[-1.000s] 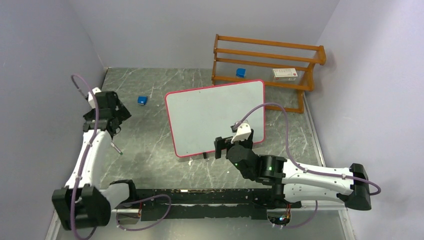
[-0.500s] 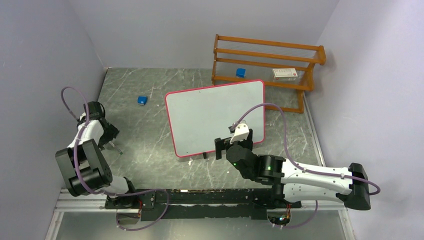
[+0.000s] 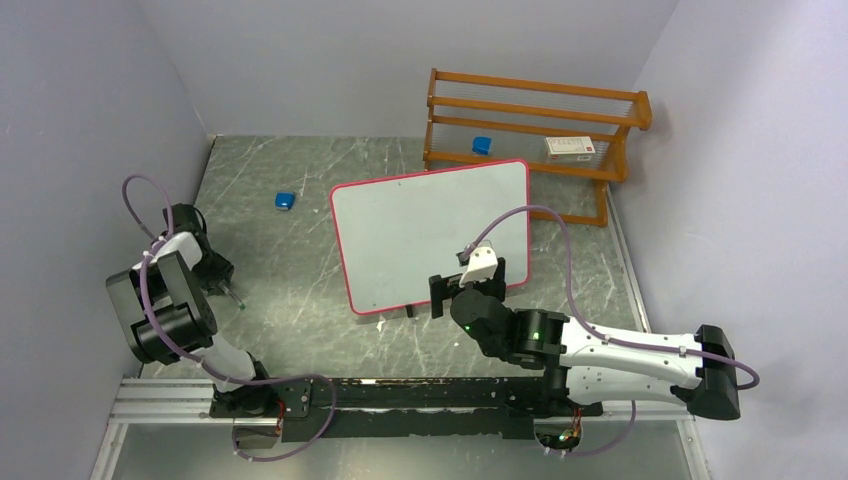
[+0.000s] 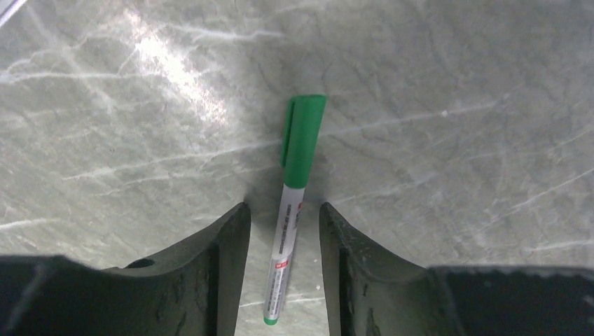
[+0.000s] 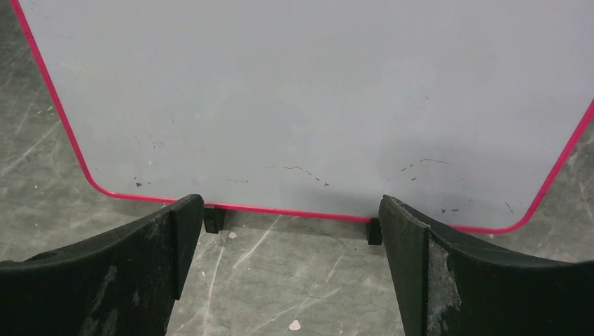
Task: Write a sentence on the whiteboard
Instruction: Open the whiteboard marker at the center of the board.
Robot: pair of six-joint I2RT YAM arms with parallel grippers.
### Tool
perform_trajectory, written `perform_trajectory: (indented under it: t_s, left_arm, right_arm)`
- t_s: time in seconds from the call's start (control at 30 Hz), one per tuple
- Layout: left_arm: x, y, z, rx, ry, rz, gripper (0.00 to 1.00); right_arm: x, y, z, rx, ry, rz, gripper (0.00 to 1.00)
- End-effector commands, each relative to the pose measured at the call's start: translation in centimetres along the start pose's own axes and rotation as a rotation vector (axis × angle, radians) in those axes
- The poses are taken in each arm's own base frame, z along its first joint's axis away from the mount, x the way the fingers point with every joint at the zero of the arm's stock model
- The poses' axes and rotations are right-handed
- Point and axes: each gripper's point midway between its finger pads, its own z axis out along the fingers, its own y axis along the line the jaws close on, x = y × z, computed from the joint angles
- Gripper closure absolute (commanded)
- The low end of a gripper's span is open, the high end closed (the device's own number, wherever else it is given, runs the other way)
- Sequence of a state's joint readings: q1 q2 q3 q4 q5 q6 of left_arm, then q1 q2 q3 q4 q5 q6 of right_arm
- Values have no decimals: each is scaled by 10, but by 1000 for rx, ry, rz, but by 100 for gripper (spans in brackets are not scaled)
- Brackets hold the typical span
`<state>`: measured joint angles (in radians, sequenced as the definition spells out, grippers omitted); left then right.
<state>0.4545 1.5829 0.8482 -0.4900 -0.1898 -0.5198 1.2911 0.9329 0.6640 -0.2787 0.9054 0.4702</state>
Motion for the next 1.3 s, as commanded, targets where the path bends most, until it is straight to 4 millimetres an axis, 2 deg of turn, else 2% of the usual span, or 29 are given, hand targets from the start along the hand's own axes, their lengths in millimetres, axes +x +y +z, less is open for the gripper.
perform_trajectory:
  t_s: [0.0, 0.17, 0.33, 0.5, 0.63, 0.77, 0.93, 1.07, 1.17, 1.27]
  left_arm:
    - [18, -6, 20, 44, 96, 10, 57]
    - [25, -12, 21, 85, 125, 27, 72]
    - [22, -23, 12, 159, 106, 21, 93]
    - [17, -37, -2, 248, 92, 13, 95]
    - [8, -57, -28, 374, 66, -20, 95]
    - [-4, -80, -70, 529, 35, -73, 95]
    - [-27, -103, -146, 725, -58, -113, 95]
    - [-31, -121, -206, 871, -94, -116, 95]
    - [-34, -131, -259, 974, -169, -102, 95]
    - [-27, -144, -300, 1071, -200, -78, 95]
  right_arm:
    - [-12, -2, -1, 20, -30, 45, 0]
    - [-15, -3, -2, 14, -44, 61, 0]
    - [-20, -2, -4, -3, -61, 64, 0]
    - [-30, 0, -6, -29, -88, 63, 0]
    - [-40, 7, -7, -80, -133, 49, 0]
    - [-50, 12, -8, -107, -178, 36, 0]
    - [-75, 21, -12, -147, -249, 77, 0]
    - [-96, 36, -20, -235, -297, 105, 0]
    - [-111, 47, -26, -295, -329, 133, 0]
    - [-123, 57, -29, -339, -355, 161, 0]
